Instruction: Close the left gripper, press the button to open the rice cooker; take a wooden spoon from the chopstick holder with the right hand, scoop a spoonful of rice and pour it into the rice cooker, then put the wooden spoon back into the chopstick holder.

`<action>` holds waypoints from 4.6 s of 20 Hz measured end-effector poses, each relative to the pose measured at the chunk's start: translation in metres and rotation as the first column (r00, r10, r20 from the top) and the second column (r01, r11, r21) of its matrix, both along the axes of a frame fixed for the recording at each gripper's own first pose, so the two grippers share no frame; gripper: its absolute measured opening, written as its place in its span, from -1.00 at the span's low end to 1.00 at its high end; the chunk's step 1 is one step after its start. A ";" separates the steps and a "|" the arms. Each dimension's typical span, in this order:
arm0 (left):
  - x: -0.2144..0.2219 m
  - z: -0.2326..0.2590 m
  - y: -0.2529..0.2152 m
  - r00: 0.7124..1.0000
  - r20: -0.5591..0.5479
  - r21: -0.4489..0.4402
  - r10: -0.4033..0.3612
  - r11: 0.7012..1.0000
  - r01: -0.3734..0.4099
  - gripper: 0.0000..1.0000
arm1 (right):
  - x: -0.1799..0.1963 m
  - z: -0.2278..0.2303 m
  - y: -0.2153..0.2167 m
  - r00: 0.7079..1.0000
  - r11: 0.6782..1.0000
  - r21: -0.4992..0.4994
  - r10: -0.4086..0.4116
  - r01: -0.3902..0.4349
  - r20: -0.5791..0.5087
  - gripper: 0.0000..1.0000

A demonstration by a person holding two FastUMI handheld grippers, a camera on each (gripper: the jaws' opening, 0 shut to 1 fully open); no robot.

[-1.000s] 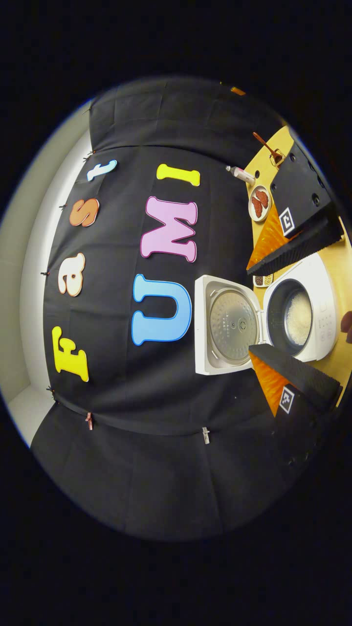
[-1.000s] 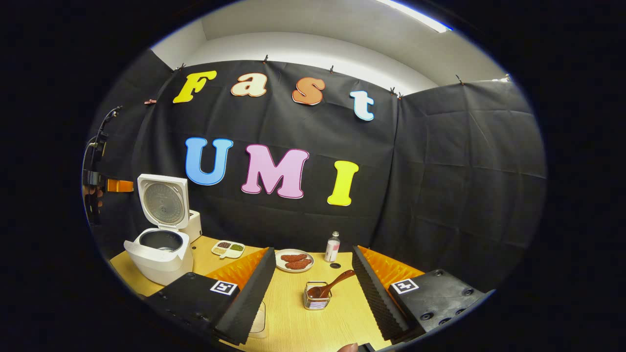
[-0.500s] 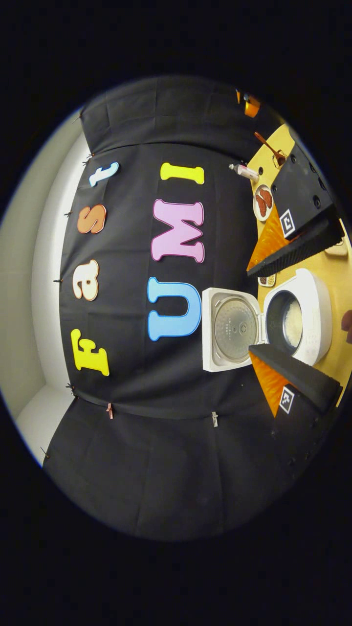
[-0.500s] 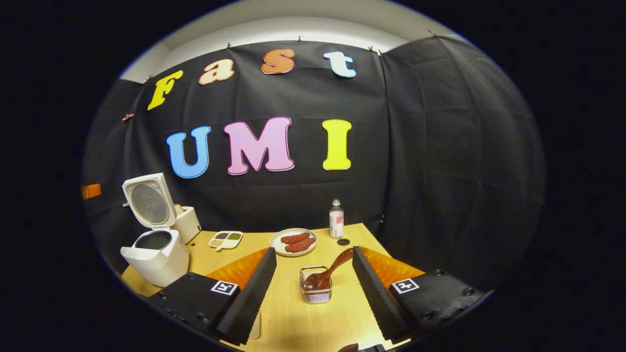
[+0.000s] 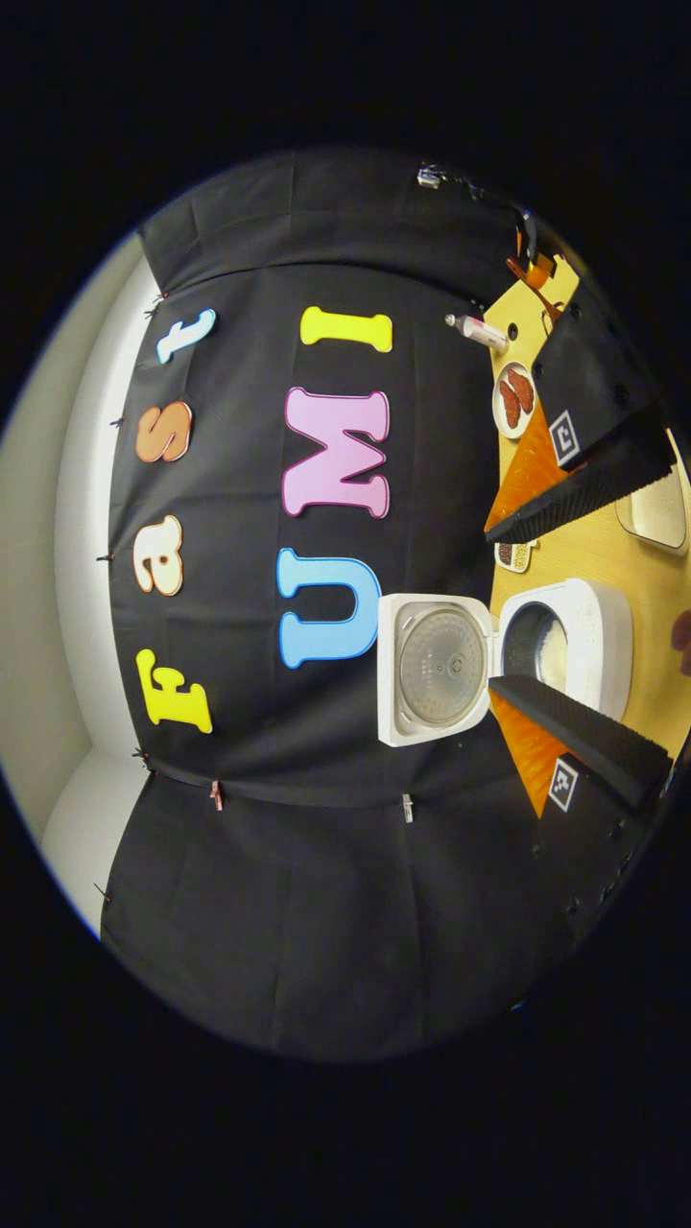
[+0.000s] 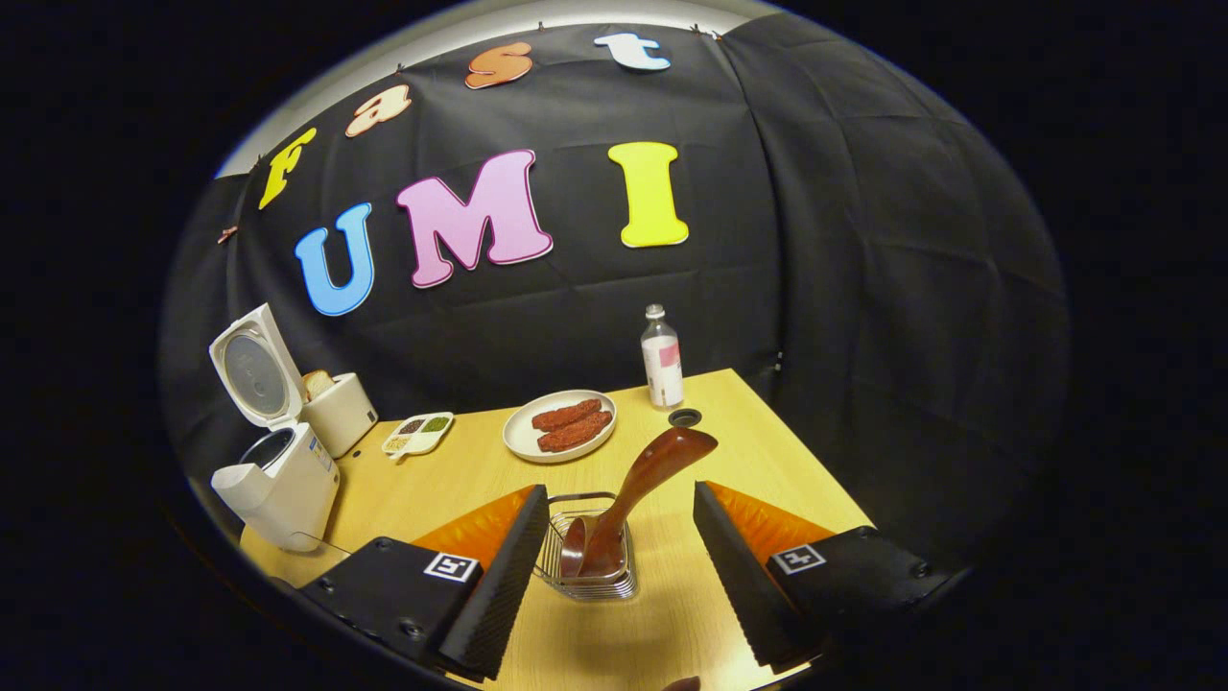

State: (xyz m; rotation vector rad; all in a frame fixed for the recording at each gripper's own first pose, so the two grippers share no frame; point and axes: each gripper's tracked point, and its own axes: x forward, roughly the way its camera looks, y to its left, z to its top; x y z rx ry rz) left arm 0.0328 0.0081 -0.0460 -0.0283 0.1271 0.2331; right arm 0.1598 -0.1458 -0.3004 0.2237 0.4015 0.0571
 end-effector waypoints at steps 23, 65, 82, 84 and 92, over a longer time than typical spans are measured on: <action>-0.043 -0.015 0.040 0.989 -0.061 0.013 0.136 0.991 -0.135 0.89 | 0.027 0.021 0.020 0.999 0.999 0.022 0.039 -0.039 0.032 -0.80; 0.001 -0.053 0.148 0.978 -0.033 -0.032 -0.208 0.978 0.207 0.89 | -0.130 -0.030 0.300 0.962 0.989 0.118 0.112 -0.085 -0.248 -0.80; -0.004 -0.046 0.134 0.976 -0.031 -0.015 -0.214 0.977 0.213 0.89 | -0.133 -0.011 0.274 0.966 0.828 0.543 0.005 0.140 -0.258 -0.80; -0.003 -0.046 0.132 0.976 -0.029 -0.022 -0.215 0.976 0.215 0.89 | -0.133 -0.001 0.262 0.970 0.792 0.589 -0.015 0.161 -0.244 -0.80; -0.001 -0.049 0.132 0.978 -0.026 -0.036 -0.209 0.978 0.208 0.89 | -0.136 0.043 0.250 0.974 0.694 0.702 0.003 0.162 -0.227 -0.80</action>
